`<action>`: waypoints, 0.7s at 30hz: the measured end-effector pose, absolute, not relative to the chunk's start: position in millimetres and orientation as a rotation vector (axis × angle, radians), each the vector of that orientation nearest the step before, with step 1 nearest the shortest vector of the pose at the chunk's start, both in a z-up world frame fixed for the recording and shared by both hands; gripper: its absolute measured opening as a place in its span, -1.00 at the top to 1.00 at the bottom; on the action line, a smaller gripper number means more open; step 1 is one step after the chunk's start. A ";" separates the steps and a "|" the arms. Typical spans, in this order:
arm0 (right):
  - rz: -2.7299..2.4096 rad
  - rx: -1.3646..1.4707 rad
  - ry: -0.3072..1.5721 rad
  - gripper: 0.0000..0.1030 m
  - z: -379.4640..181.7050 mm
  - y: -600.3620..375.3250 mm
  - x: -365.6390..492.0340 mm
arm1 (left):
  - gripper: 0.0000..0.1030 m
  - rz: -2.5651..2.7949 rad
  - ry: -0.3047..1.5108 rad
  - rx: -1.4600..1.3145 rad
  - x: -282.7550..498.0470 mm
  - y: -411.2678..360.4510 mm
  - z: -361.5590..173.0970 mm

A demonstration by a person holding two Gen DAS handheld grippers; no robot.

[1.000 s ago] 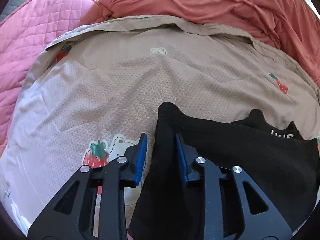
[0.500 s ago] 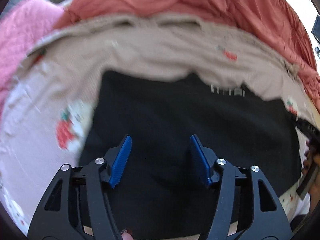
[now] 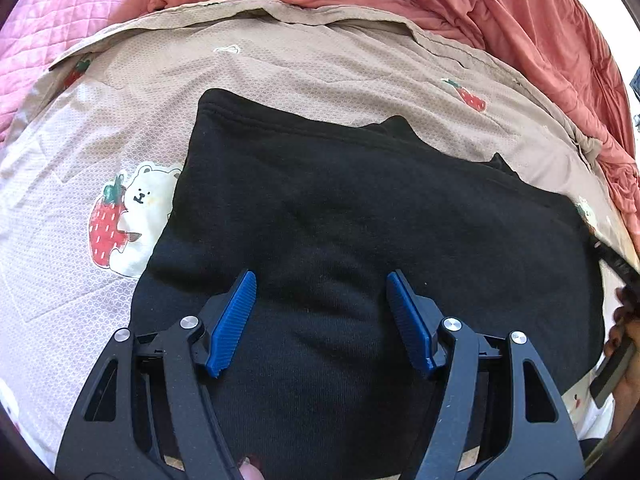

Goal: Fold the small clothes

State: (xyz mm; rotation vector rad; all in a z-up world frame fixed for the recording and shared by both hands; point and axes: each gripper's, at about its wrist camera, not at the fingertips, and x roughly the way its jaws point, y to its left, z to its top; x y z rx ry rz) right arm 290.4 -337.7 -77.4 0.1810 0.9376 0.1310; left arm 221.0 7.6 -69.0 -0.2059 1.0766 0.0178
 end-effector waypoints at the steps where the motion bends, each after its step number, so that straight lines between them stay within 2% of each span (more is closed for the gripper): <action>1: 0.122 0.197 0.955 0.83 -81.9 -340.3 291.4 | -0.16 0.018 1.077 -0.205 221.2 7.7 -69.2; 2: 0.111 0.215 0.961 0.80 -82.7 -343.6 292.0 | -0.17 0.019 1.078 -0.203 221.4 7.6 -69.1; 5: 0.081 0.224 0.952 0.50 -78.5 -349.9 288.2 | -0.17 0.024 1.079 -0.199 222.2 6.8 -68.4; 11: 0.104 0.230 0.876 0.43 -53.9 -350.3 278.6 | -0.19 0.023 1.053 -0.215 208.0 7.7 -51.1; 16: 0.205 0.193 0.814 0.08 -32.1 -327.1 262.0 | -0.19 0.024 1.053 -0.209 191.5 14.9 -43.4; 21: 0.339 0.095 0.804 -0.05 -25.9 -283.7 242.7 | -0.19 0.008 1.045 -0.139 178.6 14.4 -40.7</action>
